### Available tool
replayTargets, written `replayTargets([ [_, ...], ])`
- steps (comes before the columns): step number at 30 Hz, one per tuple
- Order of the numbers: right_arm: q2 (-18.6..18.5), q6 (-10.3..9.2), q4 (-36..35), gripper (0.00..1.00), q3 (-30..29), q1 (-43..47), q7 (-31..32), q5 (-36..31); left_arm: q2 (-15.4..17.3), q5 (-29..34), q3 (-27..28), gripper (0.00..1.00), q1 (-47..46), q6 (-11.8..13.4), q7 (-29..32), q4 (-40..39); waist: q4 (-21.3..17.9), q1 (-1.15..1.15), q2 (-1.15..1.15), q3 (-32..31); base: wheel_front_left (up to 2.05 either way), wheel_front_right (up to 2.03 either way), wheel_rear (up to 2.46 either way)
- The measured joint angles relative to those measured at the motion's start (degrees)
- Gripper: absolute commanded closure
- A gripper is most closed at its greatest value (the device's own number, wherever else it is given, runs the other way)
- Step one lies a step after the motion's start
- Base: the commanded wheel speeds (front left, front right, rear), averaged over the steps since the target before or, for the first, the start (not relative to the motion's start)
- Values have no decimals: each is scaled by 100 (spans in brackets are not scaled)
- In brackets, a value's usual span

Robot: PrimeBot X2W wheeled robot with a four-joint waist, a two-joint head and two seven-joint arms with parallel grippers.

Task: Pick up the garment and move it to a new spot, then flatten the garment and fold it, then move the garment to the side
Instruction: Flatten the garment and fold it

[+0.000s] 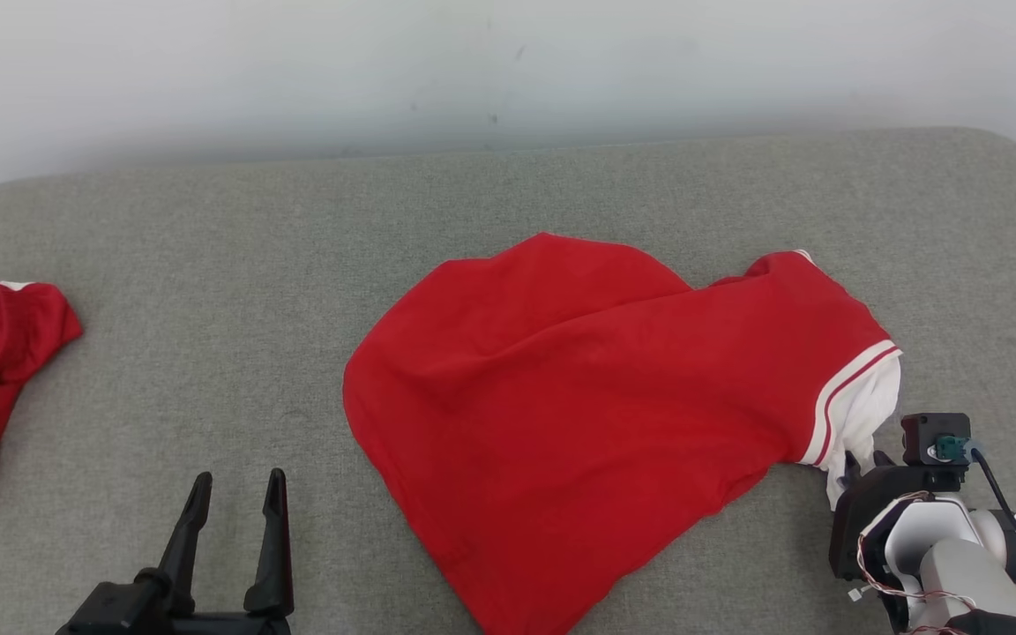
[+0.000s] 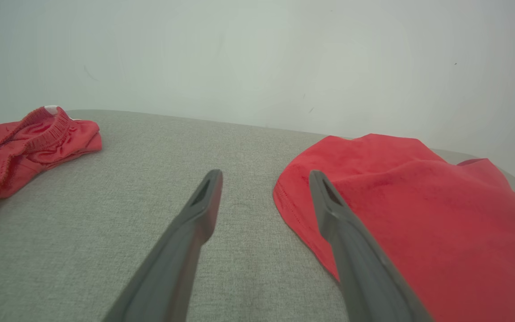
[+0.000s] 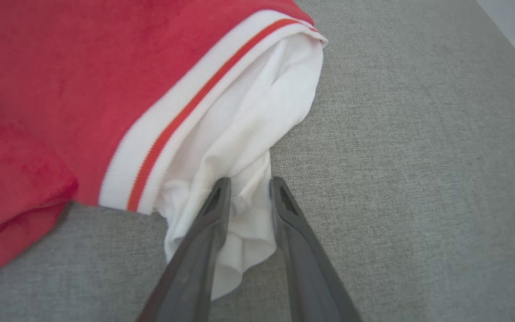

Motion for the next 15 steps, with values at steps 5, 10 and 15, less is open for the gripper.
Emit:
replayTargets([
  [5,-4,-1,-16,69,80,1,-3,5,-1,-12,-2,0,0,1,1,0,27,0,0,-2,0,0,0],
  [10,5,0,-42,94,130,7,-18,-3,-2,-32,8,0,9,10,1,4,29,0,0,-36,0,0,0],
  [15,29,1,-152,100,194,16,-71,-33,-4,-42,12,0,30,21,1,12,4,0,0,-103,0,0,0],
])
